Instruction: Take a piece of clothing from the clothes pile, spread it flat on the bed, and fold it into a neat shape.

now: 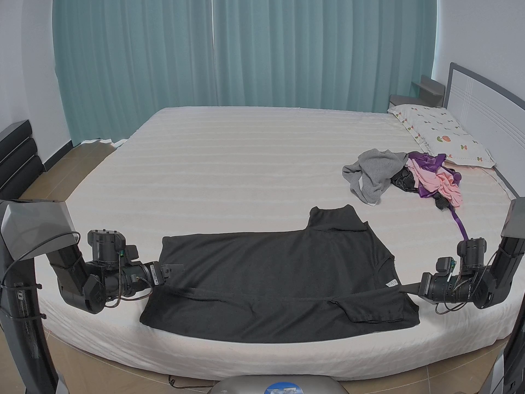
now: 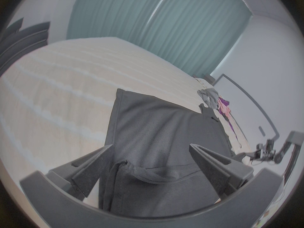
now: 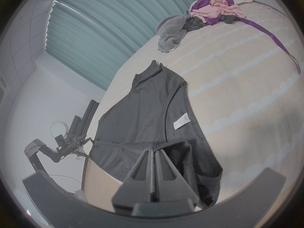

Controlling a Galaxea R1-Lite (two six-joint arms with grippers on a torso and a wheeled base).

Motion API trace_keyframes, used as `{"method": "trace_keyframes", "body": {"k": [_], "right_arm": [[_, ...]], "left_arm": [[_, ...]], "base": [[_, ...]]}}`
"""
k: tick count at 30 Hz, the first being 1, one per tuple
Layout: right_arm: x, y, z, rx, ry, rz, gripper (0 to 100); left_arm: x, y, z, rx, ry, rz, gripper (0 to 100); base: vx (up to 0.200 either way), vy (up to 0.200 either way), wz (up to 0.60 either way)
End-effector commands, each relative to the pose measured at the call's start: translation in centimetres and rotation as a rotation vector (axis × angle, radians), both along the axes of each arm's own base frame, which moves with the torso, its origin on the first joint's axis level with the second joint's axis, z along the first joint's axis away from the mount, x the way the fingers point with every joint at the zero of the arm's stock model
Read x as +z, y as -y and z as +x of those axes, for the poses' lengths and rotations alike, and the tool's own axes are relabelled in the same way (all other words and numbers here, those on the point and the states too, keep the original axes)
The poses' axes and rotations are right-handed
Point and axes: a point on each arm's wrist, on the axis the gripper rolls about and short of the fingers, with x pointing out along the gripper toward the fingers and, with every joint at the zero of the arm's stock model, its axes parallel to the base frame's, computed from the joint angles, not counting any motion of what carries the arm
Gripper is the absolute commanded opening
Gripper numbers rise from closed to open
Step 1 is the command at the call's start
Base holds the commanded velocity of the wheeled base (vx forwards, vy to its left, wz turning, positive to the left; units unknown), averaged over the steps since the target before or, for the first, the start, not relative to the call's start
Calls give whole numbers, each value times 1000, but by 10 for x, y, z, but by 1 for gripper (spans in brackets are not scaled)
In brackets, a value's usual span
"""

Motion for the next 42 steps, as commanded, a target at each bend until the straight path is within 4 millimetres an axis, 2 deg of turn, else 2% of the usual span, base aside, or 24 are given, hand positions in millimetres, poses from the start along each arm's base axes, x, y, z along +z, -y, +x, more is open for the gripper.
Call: {"method": "trace_keyframes", "body": {"k": [1, 7, 13, 29, 30, 42], "right_arm": [[-2, -3, 0, 10, -7, 0, 0], [-2, -5, -1, 16, -10, 1, 0], [-3, -5, -1, 18, -11, 1, 0], [-6, -7, 1, 24, -19, 2, 0], [-6, -7, 1, 24, -17, 1, 0], [-6, -6, 1, 22, -18, 2, 0]], "left_arm": [[-12, -8, 1, -64, 26, 37, 100], [-23, -9, -4, -131, 61, 27, 100], [-44, -9, -3, -138, 123, 23, 100], [-45, -8, -3, -151, 126, 13, 100], [-45, -8, -3, -151, 124, 13, 0], [-41, -16, -10, -113, 115, 14, 0]], "base": [[0, 0, 0], [0, 0, 0], [0, 0, 0], [0, 0, 0], [0, 0, 0], [0, 0, 0]]}}
